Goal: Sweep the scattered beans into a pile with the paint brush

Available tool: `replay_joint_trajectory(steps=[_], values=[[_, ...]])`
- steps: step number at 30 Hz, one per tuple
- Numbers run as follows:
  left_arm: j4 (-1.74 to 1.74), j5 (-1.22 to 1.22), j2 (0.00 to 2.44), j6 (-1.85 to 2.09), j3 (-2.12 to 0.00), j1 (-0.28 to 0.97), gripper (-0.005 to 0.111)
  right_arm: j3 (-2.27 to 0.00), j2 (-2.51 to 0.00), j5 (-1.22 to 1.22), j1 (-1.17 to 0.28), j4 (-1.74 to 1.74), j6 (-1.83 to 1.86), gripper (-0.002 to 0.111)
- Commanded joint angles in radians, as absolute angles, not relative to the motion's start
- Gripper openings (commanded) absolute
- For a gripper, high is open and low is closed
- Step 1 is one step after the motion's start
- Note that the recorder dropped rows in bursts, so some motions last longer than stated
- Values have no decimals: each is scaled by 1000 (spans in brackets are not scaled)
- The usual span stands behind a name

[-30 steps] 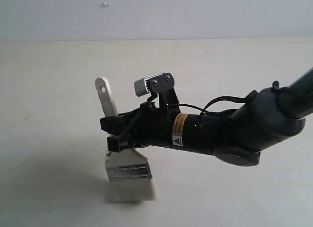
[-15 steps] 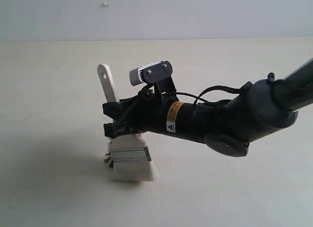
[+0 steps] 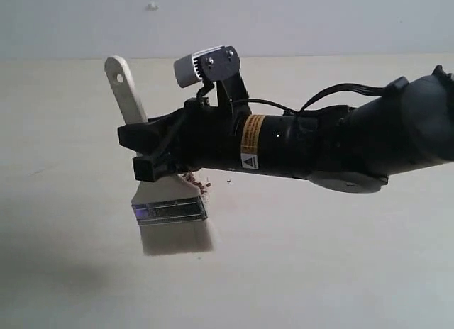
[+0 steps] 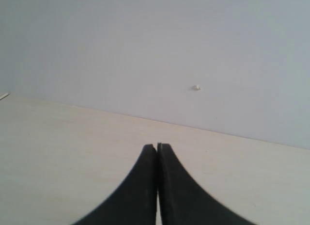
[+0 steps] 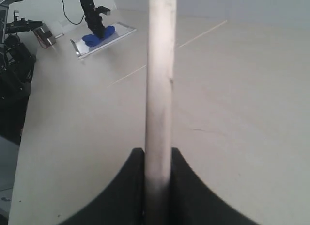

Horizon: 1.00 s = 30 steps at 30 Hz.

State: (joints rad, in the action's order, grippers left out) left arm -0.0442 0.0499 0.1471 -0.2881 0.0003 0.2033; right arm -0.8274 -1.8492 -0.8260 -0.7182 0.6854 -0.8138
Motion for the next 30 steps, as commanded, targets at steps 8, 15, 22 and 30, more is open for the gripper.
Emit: replay_joint_trajectory(steps=[8,15,22,30], values=[[-41,49,141,-292,0,209,0,-849,-2002,-986,-710,610,-861,0],[-41,49,141,-292,0,209,0,-886,-2021,-980,-710,601,-859,0],[-41,49,141,-292,0,209,0,-886,-2021,-885,-710,601,-859,0],[-41,49,141,-292,0,209,0,-907,-2021,-863,-710,589,-846,0]])
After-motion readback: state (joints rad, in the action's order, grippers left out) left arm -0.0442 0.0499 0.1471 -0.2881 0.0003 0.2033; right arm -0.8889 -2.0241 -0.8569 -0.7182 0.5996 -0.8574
